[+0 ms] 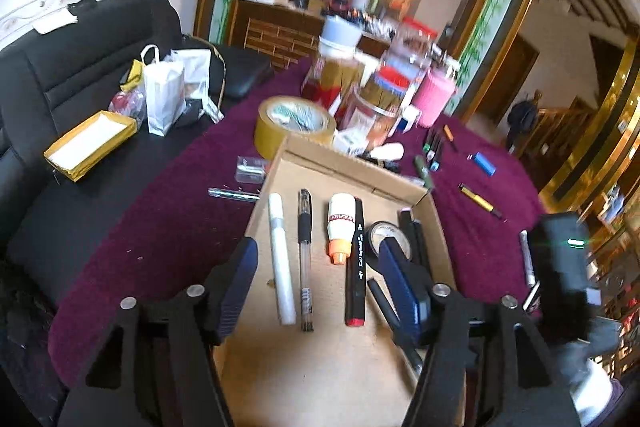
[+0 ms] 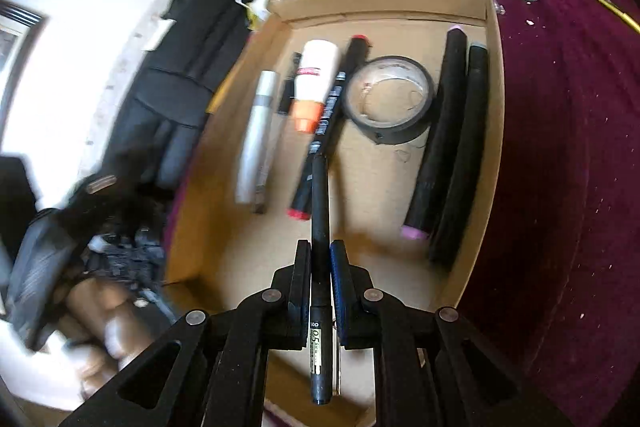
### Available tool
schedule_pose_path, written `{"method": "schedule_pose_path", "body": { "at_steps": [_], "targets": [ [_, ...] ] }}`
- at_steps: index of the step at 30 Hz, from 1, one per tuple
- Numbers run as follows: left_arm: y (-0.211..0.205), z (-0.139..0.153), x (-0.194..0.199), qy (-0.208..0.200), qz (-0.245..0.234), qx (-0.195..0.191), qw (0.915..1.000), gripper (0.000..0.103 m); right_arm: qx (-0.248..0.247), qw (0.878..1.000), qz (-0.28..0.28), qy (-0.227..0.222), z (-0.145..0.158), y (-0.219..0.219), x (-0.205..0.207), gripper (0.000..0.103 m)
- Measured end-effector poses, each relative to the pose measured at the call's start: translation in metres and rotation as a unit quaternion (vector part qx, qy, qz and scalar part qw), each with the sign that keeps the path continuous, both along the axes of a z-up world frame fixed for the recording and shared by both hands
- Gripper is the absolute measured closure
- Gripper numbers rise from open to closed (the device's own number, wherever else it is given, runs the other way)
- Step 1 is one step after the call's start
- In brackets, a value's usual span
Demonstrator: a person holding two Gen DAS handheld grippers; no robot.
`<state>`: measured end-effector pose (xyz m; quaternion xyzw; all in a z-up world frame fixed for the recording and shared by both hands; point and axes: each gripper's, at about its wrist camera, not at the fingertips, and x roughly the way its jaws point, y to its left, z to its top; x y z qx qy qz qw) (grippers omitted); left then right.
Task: Organize rigid objects
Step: 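Lower the clear pen and black pen into the tray and open both tools, then grasp the white marker with the left tool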
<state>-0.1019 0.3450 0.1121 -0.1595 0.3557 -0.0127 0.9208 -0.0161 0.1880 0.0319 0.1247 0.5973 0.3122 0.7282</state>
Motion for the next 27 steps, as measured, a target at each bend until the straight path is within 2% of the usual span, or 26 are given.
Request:
{"method": "schedule_pose_path", "body": {
  "at_steps": [4, 9, 13, 17, 20, 22, 24, 26, 27],
  "targets": [
    [0.008, 0.004, -0.018, -0.013, 0.011, -0.012, 0.9998, 0.040, -0.025, 0.999, -0.026, 0.002, -0.007, 0.006, 0.020, 0.092],
    [0.014, 0.003, -0.034, -0.019, 0.029, -0.010, 0.9994, 0.039, -0.060, 0.997, -0.042, -0.038, -0.001, 0.020, 0.042, 0.092],
    [0.014, 0.002, -0.042, -0.017, 0.041, -0.004, 0.9990, 0.034, -0.042, 0.997, -0.036, -0.045, -0.001, 0.025, 0.057, 0.091],
    [0.009, 0.004, -0.050, -0.020, 0.051, 0.011, 0.9984, 0.030, -0.017, 0.997, -0.044, -0.066, 0.013, 0.009, 0.047, 0.089],
    [0.001, 0.005, -0.053, -0.022, 0.054, 0.020, 0.9981, 0.030, -0.014, 0.993, -0.054, -0.105, 0.034, -0.012, 0.034, 0.078],
    [-0.008, 0.006, -0.055, -0.024, 0.053, 0.031, 0.9978, 0.030, -0.022, 0.986, -0.063, -0.150, 0.055, -0.032, 0.022, 0.065],
    [-0.024, 0.007, -0.058, -0.028, 0.046, 0.045, 0.9975, 0.030, -0.038, 0.976, -0.075, -0.203, 0.075, -0.057, 0.006, 0.058],
    [-0.038, 0.008, -0.058, -0.031, 0.034, 0.054, 0.9975, 0.030, -0.063, 0.958, -0.092, -0.264, 0.095, -0.078, -0.011, 0.049],
    [-0.049, 0.009, -0.058, -0.033, 0.022, 0.057, 0.9976, 0.030, -0.083, 0.941, -0.106, -0.311, 0.107, -0.091, -0.024, 0.040]
  ]
}}
